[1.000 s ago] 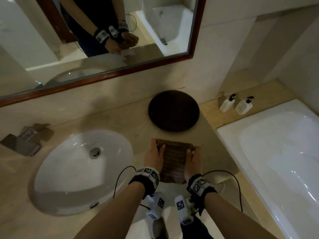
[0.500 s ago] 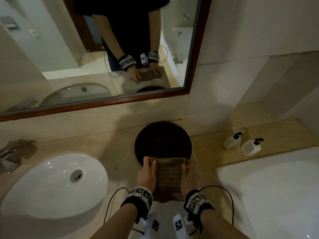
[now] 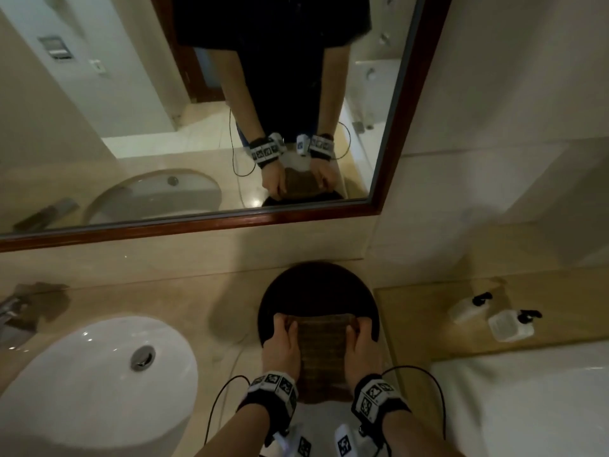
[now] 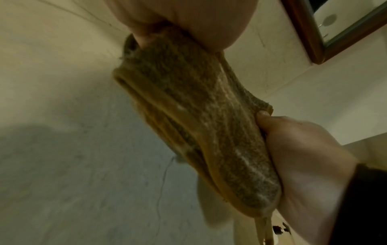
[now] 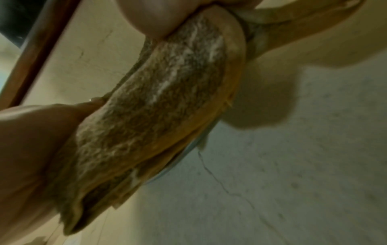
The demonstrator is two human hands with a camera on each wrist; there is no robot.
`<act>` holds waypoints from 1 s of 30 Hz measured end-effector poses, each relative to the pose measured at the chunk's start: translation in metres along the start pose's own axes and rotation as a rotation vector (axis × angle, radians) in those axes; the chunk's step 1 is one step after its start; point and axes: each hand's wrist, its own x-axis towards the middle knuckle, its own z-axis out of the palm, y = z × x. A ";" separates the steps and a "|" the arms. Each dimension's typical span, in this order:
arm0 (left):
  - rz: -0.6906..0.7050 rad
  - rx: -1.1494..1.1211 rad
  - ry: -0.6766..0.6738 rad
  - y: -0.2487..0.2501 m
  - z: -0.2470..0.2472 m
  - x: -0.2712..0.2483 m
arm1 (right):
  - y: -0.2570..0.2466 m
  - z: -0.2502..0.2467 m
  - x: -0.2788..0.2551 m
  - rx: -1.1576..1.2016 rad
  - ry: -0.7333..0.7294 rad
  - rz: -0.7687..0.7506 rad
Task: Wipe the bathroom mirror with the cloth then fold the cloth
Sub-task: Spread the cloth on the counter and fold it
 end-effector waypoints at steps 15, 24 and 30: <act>-0.076 0.207 -0.216 -0.004 -0.001 0.059 | -0.009 0.010 0.052 -0.213 -0.068 0.017; 0.046 0.495 -0.175 0.000 -0.004 0.086 | -0.018 0.012 0.085 -0.387 -0.085 -0.018; 0.022 0.499 -0.158 -0.001 0.000 0.094 | -0.014 0.012 0.097 -0.371 -0.124 0.043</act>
